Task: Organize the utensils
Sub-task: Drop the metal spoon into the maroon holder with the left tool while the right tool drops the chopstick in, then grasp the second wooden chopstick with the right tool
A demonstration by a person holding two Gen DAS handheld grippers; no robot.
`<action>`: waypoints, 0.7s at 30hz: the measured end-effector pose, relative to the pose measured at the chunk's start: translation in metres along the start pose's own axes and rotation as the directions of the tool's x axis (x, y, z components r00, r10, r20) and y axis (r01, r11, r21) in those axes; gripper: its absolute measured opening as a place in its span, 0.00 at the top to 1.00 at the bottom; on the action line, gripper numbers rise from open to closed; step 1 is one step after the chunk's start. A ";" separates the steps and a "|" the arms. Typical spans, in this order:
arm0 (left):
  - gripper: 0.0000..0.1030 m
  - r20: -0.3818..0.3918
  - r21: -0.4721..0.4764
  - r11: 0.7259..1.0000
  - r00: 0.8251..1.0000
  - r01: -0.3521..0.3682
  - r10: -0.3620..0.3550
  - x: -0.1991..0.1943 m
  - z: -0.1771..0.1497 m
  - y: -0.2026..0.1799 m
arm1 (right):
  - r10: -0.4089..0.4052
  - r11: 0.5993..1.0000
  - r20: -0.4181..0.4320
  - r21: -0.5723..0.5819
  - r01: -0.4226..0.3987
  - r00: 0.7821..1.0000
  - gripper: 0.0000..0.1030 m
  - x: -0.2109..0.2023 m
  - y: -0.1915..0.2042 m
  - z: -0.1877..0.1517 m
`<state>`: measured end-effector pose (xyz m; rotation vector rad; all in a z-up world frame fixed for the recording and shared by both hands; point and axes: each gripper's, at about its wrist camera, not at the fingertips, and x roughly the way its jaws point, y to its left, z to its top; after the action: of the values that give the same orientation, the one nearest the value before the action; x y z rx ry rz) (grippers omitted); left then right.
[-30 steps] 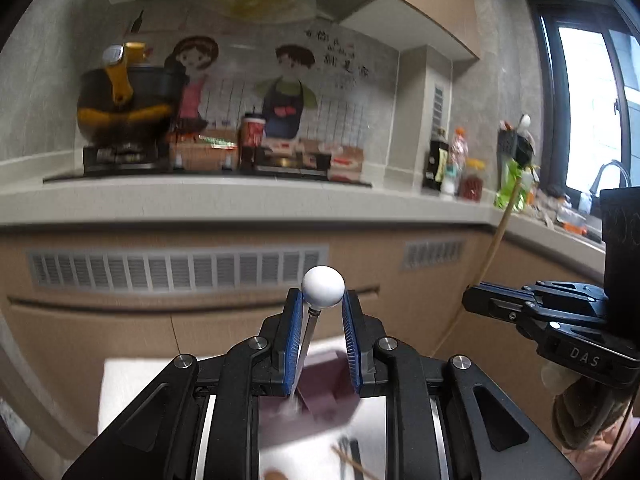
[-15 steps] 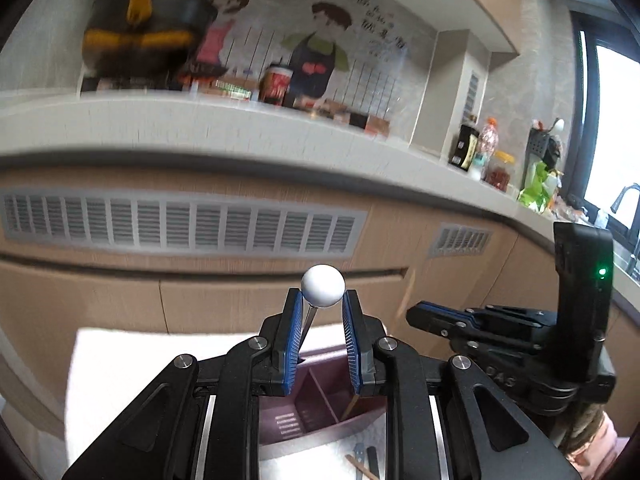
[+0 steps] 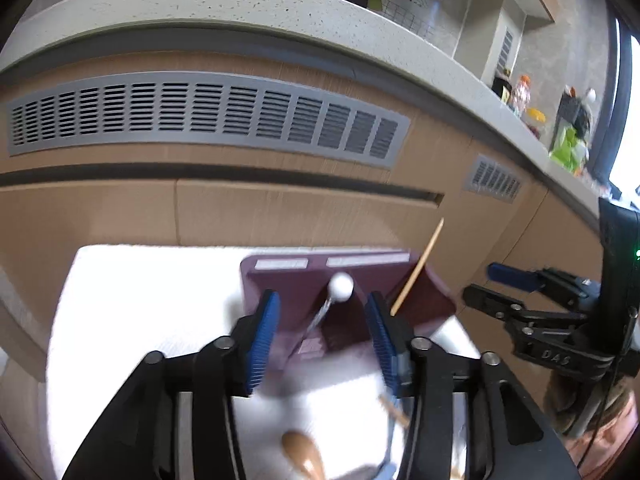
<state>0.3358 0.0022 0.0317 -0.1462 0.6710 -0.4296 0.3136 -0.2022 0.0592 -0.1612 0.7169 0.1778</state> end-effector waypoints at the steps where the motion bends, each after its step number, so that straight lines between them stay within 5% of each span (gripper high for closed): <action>1: 0.47 -0.011 0.013 1.000 1.000 -0.007 0.007 -0.002 -0.007 -0.001 | -0.004 1.000 -0.015 -0.010 0.004 1.000 0.42 -0.003 0.002 -0.008; 5: 0.43 -0.091 0.039 0.999 0.996 -0.008 0.011 -0.012 -0.040 0.002 | -0.050 0.997 -0.072 -0.068 0.045 0.996 0.26 -0.006 0.013 -0.040; 13: 0.42 -0.229 0.026 1.000 0.973 -0.009 0.014 -0.024 -0.106 0.008 | -0.220 0.956 -0.186 -0.235 0.174 0.958 0.12 -0.002 0.042 -0.096; 17: 0.35 -0.257 0.020 1.000 0.966 -0.003 0.008 -0.031 -0.130 0.011 | -0.118 0.977 -0.178 -0.197 0.082 0.977 0.12 -0.019 0.047 -0.110; 19: 0.35 -0.277 0.006 1.000 0.961 0.003 -0.001 -0.030 -0.139 0.011 | -0.018 0.991 -0.191 -0.132 -0.008 0.982 0.17 -0.024 0.046 -0.112; 21: 0.35 -0.296 -0.010 1.000 0.955 0.021 -0.023 -0.030 -0.146 0.011 | 0.029 0.995 -0.219 -0.089 -0.049 0.975 0.57 -0.018 0.047 -0.112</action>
<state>0.2265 0.0253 -0.0679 -0.0966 0.9667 -0.4759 0.2183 -0.1820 -0.0159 -0.2598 0.9305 0.2341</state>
